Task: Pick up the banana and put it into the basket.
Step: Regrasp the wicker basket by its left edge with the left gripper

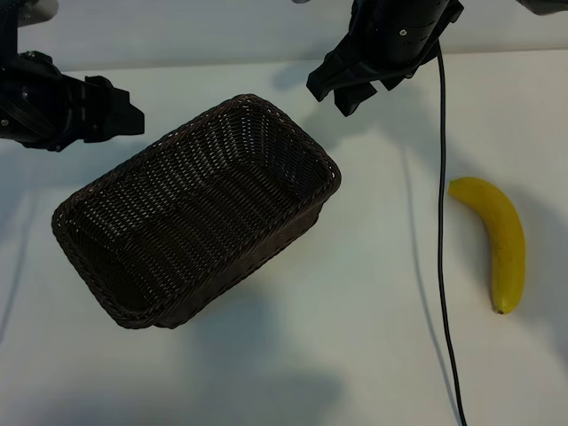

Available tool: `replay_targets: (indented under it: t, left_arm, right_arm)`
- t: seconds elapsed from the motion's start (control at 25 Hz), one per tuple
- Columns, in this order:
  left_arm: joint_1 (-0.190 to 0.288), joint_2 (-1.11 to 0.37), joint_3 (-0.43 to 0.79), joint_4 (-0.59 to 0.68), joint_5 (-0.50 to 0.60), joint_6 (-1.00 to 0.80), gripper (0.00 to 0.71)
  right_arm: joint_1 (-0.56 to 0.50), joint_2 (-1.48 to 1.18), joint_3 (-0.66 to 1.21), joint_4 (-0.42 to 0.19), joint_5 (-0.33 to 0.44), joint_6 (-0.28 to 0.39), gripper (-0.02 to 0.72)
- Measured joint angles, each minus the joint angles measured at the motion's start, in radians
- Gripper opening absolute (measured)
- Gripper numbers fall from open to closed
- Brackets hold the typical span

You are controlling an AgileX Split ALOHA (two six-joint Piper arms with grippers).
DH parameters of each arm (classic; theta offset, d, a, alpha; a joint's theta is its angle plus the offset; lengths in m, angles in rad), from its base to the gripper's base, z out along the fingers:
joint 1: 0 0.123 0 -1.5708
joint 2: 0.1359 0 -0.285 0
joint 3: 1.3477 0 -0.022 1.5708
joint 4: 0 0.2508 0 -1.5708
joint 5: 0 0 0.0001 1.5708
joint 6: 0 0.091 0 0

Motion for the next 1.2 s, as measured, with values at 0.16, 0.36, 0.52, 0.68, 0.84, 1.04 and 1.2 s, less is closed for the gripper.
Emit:
replay_targets:
  t: [0.16,0.36,0.52,0.68,0.84,1.04,1.2]
  left_arm:
    - [0.0,0.0,0.0,0.0,-0.003,-0.013,0.587]
    - [0.0,0.0,0.002,0.033,-0.014,-0.184,0.587]
    - [0.0,-0.002,0.043,0.109,-0.045,-0.37,0.587]
    - [0.0,-0.033,0.102,0.17,-0.05,-0.501,0.587]
    - [0.0,-0.082,0.169,0.219,-0.053,-0.617,0.587]
    - [0.0,-0.162,0.233,0.286,-0.041,-0.702,0.587]
    - [0.0,-0.212,0.304,0.322,-0.029,-0.758,0.587]
  right_arm:
    - [0.0,0.0,0.0,0.0,0.0,0.0,0.548]
    - [0.0,0.0,0.0,0.0,0.0,0.0,0.548]
    - [0.0,0.0,0.0,0.0,0.0,0.0,0.548]
    - [0.0,0.0,0.0,0.0,0.0,0.0,0.548]
    - [0.0,0.0,0.0,0.0,-0.002,0.0,0.548]
    - [0.0,0.0,0.0,0.0,-0.006,0.0,0.548]
    - [0.0,0.0,0.0,0.0,-0.016,0.0,0.548]
